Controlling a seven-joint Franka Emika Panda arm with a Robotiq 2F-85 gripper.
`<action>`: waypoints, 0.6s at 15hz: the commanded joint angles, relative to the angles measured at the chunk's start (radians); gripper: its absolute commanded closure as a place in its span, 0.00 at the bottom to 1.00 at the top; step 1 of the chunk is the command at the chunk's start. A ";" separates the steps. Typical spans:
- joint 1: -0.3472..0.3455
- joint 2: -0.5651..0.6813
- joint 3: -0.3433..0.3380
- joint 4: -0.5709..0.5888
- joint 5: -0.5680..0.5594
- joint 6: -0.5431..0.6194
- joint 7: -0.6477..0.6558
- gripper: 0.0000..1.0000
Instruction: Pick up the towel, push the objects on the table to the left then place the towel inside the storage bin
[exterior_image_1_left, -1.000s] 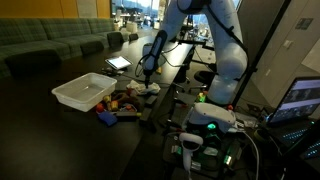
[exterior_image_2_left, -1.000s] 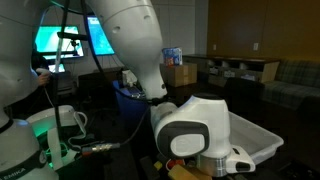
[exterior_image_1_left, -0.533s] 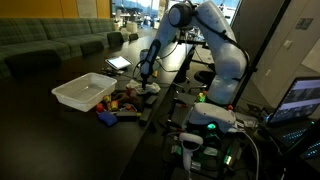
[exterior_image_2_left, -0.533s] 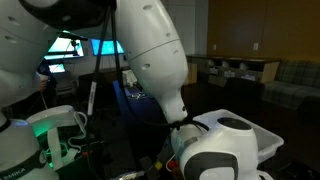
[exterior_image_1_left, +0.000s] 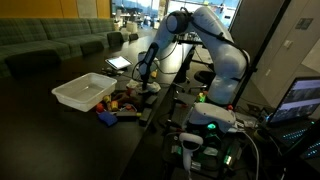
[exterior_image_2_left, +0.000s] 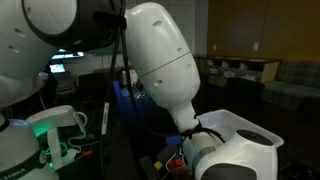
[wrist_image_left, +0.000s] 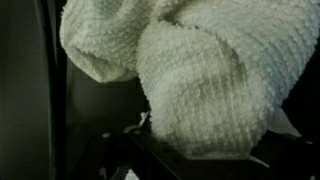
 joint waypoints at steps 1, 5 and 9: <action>-0.045 0.004 0.048 0.052 0.022 -0.110 -0.074 0.50; -0.054 -0.039 0.057 0.043 0.033 -0.191 -0.124 0.77; -0.045 -0.091 0.014 -0.004 0.019 -0.193 -0.111 0.84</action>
